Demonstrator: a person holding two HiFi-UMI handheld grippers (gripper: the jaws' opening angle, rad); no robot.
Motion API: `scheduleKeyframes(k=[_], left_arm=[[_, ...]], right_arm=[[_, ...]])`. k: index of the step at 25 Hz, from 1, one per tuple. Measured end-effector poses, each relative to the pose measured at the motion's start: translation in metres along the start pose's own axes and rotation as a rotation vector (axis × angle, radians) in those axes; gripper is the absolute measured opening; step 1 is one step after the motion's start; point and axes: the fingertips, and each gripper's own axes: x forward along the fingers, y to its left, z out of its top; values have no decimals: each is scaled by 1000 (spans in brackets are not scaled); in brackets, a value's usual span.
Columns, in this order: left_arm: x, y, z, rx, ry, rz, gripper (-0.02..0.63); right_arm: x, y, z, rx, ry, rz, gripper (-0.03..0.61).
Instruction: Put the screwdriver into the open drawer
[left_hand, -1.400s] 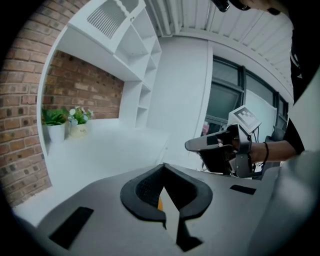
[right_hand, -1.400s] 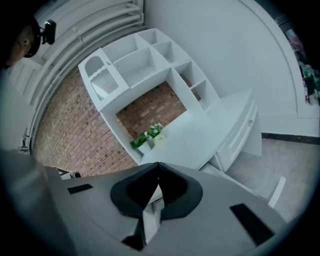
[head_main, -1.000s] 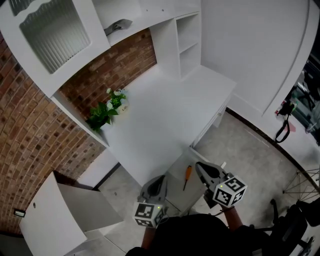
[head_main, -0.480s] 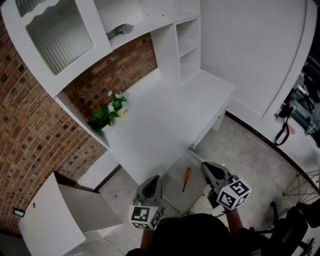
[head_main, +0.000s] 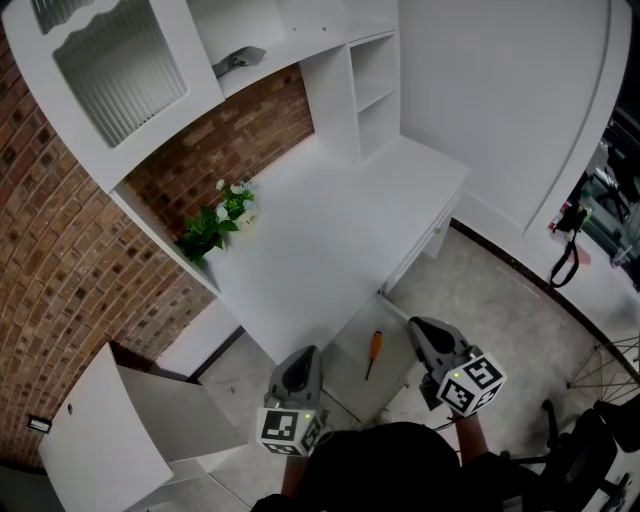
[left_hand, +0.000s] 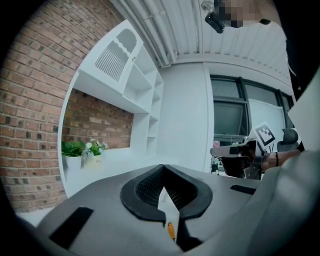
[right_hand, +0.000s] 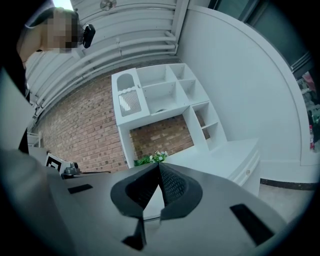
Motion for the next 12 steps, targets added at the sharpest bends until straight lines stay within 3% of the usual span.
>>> scheduleKeyframes(k=[12], left_arm=[[-2,-3,2,-9,-5,5,9]], right_arm=[[-7,-2,-3,-20,0,-10,15]])
